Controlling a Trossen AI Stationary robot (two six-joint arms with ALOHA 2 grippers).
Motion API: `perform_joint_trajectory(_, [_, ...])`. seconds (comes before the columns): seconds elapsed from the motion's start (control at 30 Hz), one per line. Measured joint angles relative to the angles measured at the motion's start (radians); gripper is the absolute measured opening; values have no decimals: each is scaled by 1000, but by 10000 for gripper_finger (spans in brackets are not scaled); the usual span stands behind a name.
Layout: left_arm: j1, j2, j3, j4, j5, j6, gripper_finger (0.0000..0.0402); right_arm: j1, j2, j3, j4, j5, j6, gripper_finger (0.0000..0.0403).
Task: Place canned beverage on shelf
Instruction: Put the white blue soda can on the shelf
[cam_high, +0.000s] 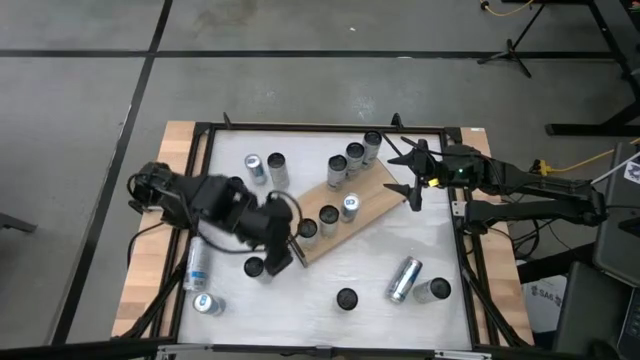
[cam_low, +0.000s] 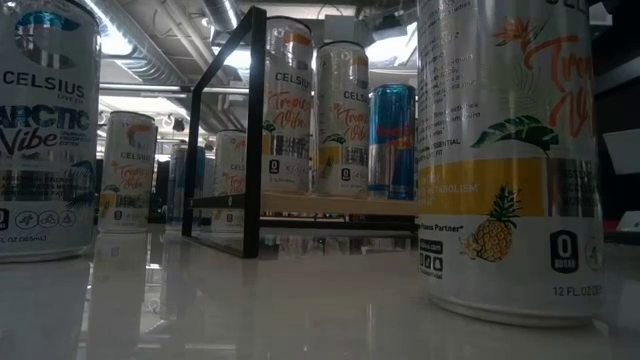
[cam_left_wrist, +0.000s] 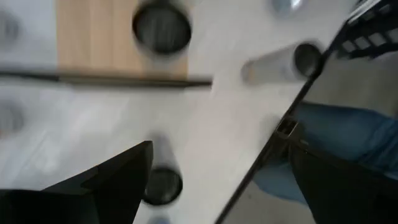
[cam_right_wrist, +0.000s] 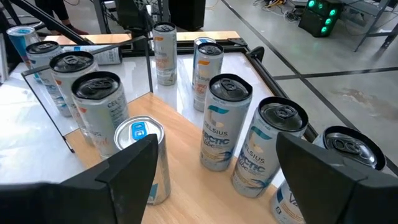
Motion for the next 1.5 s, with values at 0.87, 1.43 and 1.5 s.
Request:
perform_joint_trajectory(0.87, [-189, -3, -481, 4, 32, -247, 365, 0, 0, 0, -23, 0, 9, 317])
perform_joint_trajectory(1.43, [-187, -3, -636, 171, 10, -242, 365, 0, 0, 0, -23, 0, 8, 317])
perform_joint_trajectory(1.5, [-187, -3, -654, 197, 9, -230, 365, 0, 0, 0, -23, 0, 8, 317])
